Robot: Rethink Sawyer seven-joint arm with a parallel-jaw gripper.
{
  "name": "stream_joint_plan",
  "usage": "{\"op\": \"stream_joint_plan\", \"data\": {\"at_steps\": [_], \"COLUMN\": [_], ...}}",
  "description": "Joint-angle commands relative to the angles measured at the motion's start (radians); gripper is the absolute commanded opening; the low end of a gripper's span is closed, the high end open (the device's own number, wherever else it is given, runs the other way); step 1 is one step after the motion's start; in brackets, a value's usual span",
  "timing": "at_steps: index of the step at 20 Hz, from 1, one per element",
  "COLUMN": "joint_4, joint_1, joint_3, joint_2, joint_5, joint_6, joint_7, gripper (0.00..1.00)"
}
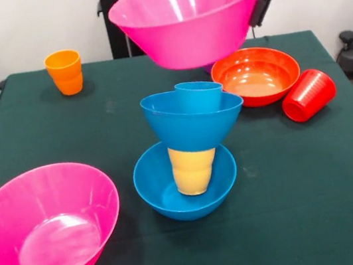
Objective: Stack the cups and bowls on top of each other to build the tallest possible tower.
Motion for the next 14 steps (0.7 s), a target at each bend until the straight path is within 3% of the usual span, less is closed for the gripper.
{"op": "stream_joint_plan", "data": {"at_steps": [1,14], "joint_4": [0.026,0.029], "joint_1": [0.011,0.047], "joint_3": [0.008,-0.046], "joint_2": [0.073,0.091], "joint_5": [0.015,0.028], "joint_6": [0.127,0.121], "joint_7": [0.204,0.206], "gripper": [0.0,0.0]}}
